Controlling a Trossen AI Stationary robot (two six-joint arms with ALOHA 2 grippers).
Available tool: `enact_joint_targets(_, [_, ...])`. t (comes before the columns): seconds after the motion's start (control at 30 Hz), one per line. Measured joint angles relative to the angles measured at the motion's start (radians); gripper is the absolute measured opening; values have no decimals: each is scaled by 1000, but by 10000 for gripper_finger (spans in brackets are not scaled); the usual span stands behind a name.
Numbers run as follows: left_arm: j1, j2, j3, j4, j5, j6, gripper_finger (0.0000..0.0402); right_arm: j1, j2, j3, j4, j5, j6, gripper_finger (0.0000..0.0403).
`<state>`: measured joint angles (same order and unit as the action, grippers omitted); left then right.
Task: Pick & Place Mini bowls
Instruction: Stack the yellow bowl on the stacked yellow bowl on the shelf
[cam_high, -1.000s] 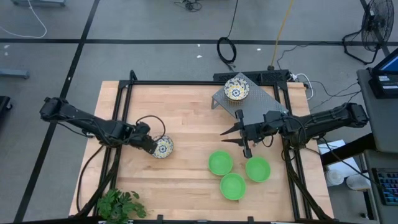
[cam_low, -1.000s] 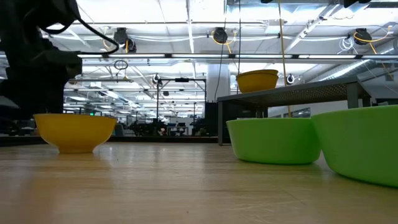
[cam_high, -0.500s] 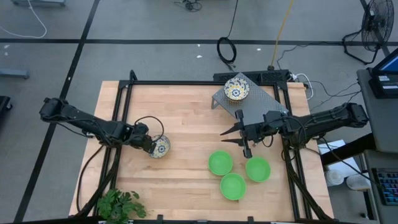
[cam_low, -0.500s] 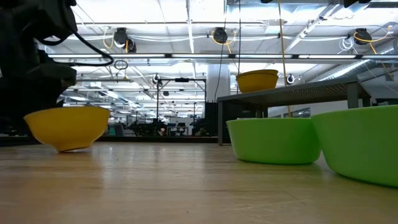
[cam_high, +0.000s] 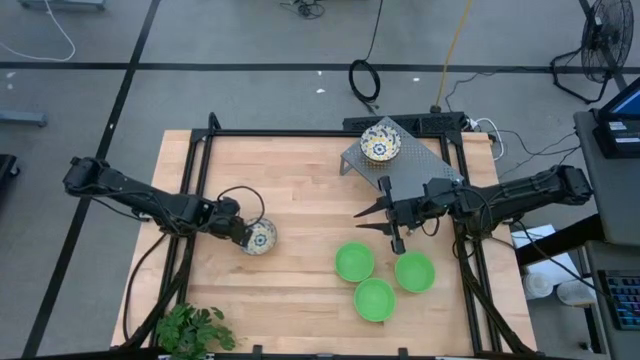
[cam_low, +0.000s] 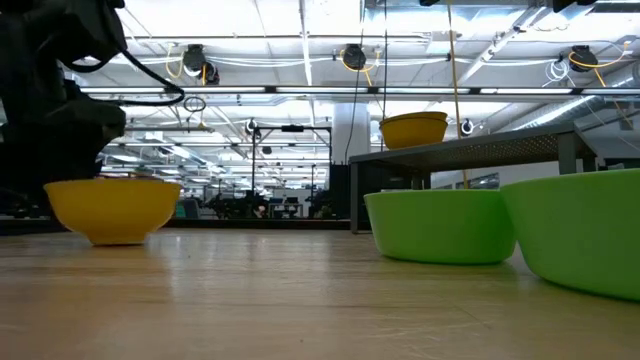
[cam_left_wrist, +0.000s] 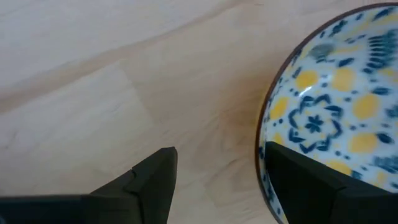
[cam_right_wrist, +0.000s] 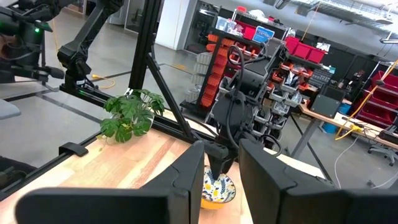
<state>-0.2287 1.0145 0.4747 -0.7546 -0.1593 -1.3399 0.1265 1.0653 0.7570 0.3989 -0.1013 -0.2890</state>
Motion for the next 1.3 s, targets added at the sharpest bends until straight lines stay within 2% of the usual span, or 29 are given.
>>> enact_joint_targets(0.17, [0, 0, 0, 118, 7, 101, 243, 0, 0, 0, 0, 0, 0, 86])
enact_joint_targets(0.3, [0, 0, 0, 146, 23, 126, 243, 0, 0, 0, 0, 0, 0, 86])
enact_joint_targets(0.53, [0, 12, 0, 146, -9, 127, 243, 0, 0, 0, 0, 0, 0, 86])
enact_joint_targets(0.9, [3, 150, 1, 148, -9, 135, 243, 0, 0, 0, 0, 0, 0, 86])
enact_joint_targets(1.3, [114, 149, 2, 17, -20, 84, 243, 0, 0, 0, 0, 0, 0, 86])
